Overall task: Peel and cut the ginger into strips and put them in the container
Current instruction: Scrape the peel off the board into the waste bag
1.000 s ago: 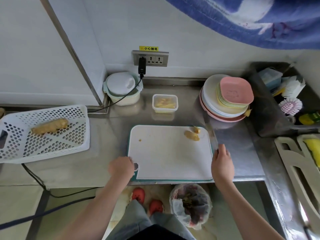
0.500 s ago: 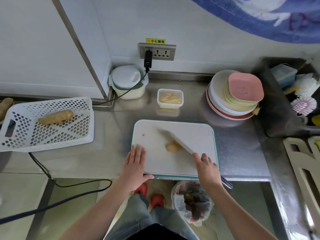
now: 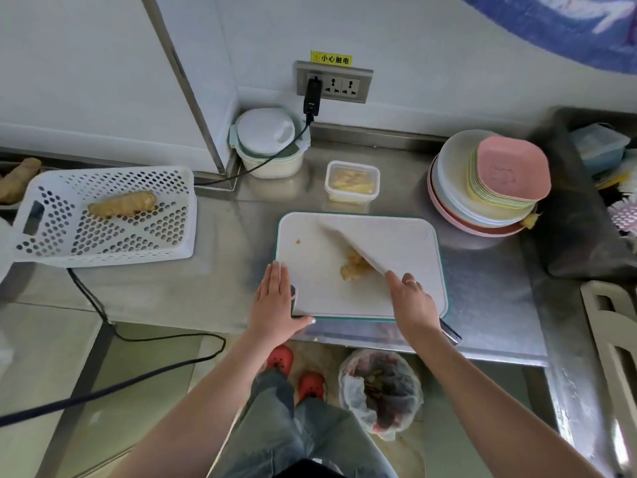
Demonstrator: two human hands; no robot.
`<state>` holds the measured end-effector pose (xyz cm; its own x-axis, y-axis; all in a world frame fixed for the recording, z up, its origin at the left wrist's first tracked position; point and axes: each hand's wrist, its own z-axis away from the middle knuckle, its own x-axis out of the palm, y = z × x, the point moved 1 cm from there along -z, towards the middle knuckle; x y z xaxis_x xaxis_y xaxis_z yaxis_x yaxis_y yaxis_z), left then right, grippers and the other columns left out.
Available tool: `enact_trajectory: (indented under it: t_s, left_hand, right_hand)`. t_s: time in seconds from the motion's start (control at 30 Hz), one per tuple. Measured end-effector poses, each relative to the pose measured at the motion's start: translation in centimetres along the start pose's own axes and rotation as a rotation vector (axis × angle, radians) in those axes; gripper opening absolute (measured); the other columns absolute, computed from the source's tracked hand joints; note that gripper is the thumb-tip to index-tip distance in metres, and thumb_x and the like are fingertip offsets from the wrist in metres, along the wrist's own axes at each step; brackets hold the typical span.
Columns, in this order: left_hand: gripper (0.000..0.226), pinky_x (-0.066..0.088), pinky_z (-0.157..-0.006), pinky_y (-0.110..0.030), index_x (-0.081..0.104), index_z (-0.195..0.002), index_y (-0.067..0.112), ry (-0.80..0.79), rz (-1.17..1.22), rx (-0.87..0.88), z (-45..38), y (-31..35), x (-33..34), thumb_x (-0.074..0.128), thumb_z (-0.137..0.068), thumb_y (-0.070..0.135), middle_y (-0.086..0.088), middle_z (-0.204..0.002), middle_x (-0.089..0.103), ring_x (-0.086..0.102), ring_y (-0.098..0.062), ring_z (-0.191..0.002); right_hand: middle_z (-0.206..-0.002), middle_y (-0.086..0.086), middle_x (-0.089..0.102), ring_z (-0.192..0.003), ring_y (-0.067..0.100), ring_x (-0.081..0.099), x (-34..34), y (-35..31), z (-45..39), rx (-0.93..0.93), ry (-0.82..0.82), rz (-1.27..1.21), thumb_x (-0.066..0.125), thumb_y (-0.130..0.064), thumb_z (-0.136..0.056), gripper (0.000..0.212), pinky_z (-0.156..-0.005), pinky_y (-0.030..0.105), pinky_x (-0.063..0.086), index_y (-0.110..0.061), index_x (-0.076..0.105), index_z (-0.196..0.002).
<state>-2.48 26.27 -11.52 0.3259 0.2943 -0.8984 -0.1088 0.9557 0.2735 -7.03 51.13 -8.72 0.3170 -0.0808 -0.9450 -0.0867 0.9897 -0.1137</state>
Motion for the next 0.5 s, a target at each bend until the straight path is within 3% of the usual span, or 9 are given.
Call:
enact_trajectory:
  t_s: [0.07,0.23,0.33,0.4,0.5]
  left_hand:
    - [0.119,0.0,-0.117,-0.032,-0.012,-0.148,0.0,0.0,0.01,-0.056,0.7,-1.0,0.0,0.056,-0.077,0.068,-0.013,-0.158,-0.01,-0.009,-0.025,-0.146]
    - [0.111,0.002,-0.118,-0.032,-0.009,-0.149,0.003,-0.024,0.111,-0.082,0.9,-1.9,0.3,0.059,-0.081,0.059,-0.009,-0.159,-0.008,-0.007,-0.022,-0.146]
    - [0.108,0.007,-0.119,-0.034,0.001,-0.151,0.006,-0.026,0.252,-0.084,0.7,-1.8,0.3,0.07,-0.078,0.045,-0.006,-0.159,0.001,-0.001,-0.021,-0.147]
    - [0.094,0.024,-0.115,-0.038,0.025,-0.147,0.012,0.008,0.444,-0.126,0.2,-2.0,0.5,0.074,-0.071,0.037,-0.004,-0.153,0.027,0.022,-0.024,-0.143]
    - [0.068,0.049,-0.091,-0.035,0.047,-0.13,0.017,0.077,0.94,-0.403,-1.2,-1.4,-0.1,0.072,-0.067,0.026,-0.002,-0.126,0.057,0.055,-0.021,-0.115]
  right_hand:
    - [-0.1,0.008,0.048,-0.08,0.027,0.051,0.1,0.6,0.4,-0.075,0.022,0.073,0.046,0.011,-0.081,0.053,-0.068,0.036,0.044,-0.018,0.037,-0.124]
    - [-0.096,0.012,0.056,-0.09,0.035,0.057,-3.0,0.5,-4.9,-0.167,0.204,0.054,0.045,0.001,-0.091,0.033,-0.073,0.038,0.032,-0.017,0.051,-0.118]
    - [-0.104,0.011,0.057,-0.099,0.033,0.053,-4.5,-1.7,-9.3,-0.262,0.152,0.074,0.041,0.008,-0.085,0.051,-0.082,0.038,0.031,-0.024,0.053,-0.123]
    - [-0.109,0.01,0.057,-0.104,0.032,0.052,-4.6,-3.5,-11.1,-0.333,0.114,0.126,0.038,0.012,-0.081,0.063,-0.087,0.038,0.032,-0.027,0.05,-0.128]
    - [-0.112,0.009,0.055,-0.105,0.032,0.05,-3.6,-4.8,-11.9,-0.392,0.086,0.121,0.038,0.013,-0.084,0.06,-0.092,0.037,0.034,-0.027,0.051,-0.127]
